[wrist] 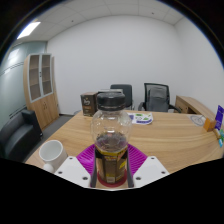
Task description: Pour water
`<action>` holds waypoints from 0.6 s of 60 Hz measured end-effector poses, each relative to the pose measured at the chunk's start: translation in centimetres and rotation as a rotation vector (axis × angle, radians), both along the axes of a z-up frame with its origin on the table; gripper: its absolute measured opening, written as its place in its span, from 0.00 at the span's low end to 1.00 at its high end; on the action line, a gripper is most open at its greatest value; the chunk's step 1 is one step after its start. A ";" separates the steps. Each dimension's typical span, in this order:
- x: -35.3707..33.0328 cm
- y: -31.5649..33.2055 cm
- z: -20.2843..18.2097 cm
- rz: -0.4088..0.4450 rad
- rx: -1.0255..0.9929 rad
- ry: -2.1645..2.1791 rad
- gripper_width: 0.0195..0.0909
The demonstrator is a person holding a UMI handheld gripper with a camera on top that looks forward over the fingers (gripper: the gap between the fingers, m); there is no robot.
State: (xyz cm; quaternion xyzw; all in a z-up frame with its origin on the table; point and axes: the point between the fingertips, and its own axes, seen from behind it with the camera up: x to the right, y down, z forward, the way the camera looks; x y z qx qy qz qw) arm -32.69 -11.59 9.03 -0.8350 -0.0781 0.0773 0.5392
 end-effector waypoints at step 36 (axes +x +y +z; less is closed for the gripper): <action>0.0 -12.1 7.4 -0.159 -0.137 -0.122 0.93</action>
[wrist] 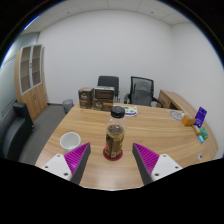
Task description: Pour water
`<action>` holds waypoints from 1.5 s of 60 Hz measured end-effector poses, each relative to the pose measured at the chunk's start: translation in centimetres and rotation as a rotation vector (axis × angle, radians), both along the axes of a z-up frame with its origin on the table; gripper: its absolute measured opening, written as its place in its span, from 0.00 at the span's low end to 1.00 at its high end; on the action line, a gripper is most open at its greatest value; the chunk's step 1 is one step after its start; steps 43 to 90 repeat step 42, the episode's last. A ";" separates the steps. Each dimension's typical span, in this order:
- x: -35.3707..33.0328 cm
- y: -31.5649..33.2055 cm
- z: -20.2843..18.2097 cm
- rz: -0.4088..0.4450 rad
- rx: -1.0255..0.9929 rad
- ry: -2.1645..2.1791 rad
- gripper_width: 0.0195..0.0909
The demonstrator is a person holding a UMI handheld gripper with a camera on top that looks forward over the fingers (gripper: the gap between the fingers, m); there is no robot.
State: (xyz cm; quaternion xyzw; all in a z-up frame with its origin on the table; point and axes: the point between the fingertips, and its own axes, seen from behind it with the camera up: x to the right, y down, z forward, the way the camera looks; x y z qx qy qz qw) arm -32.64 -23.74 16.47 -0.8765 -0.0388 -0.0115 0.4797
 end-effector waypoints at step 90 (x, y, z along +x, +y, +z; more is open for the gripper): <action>-0.9 -15.0 4.7 -0.133 -0.060 -0.031 0.92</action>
